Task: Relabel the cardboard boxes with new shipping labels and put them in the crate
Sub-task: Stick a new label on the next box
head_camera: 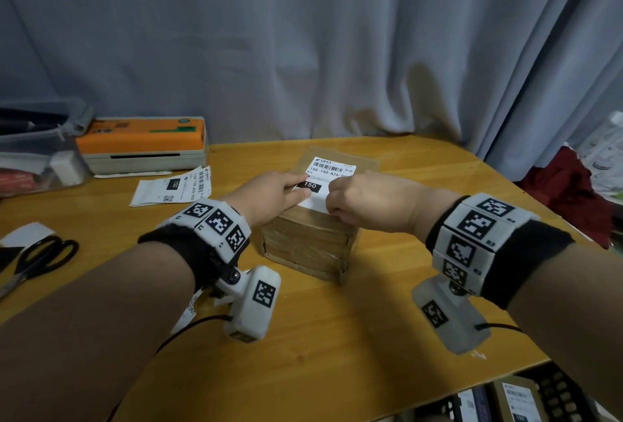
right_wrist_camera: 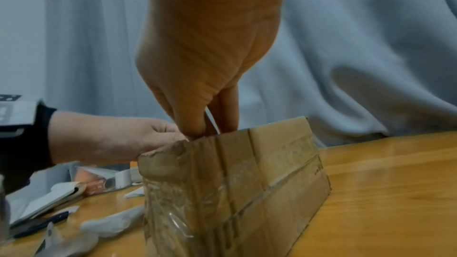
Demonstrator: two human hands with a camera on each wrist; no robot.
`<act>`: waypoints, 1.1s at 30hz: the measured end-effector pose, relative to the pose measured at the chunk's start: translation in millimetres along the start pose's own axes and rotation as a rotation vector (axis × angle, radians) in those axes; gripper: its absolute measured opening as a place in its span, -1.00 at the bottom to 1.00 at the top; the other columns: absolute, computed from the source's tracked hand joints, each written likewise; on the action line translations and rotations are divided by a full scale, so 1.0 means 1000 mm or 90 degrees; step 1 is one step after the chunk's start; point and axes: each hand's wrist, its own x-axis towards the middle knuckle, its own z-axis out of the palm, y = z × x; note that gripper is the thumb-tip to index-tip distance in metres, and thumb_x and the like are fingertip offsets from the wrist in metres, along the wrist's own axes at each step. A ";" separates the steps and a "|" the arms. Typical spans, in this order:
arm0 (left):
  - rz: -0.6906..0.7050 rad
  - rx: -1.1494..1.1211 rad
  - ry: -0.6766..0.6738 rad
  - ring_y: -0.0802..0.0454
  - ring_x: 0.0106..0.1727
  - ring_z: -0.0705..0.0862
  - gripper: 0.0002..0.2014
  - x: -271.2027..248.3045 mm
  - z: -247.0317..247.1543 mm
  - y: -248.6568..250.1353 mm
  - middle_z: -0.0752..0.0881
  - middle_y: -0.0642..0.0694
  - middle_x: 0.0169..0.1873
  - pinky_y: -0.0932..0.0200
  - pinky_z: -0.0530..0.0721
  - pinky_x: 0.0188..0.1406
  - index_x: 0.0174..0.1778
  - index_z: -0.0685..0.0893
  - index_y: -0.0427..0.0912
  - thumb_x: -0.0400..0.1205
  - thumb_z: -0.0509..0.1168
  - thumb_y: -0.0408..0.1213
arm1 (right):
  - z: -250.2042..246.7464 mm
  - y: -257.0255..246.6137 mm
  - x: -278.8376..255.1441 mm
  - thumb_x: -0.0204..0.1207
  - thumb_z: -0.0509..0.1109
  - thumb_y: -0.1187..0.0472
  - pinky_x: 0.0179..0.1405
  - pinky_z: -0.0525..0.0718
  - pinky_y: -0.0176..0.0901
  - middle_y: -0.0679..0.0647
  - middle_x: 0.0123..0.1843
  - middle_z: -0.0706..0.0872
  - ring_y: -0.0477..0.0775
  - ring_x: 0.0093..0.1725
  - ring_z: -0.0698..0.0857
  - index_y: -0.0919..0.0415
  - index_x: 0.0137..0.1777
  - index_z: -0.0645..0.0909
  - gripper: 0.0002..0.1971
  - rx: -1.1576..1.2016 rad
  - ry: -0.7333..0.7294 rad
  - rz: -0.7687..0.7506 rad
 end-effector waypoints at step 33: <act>0.012 -0.061 0.003 0.01 0.45 0.48 -0.52 0.002 0.002 -0.006 0.54 0.01 0.44 0.09 0.42 0.43 0.50 0.46 0.10 0.65 0.21 0.06 | -0.017 -0.004 0.017 0.51 0.24 0.28 -0.30 0.41 -0.14 0.13 0.00 0.72 0.13 -0.17 0.58 0.22 -0.05 0.67 -0.83 0.029 -0.056 0.042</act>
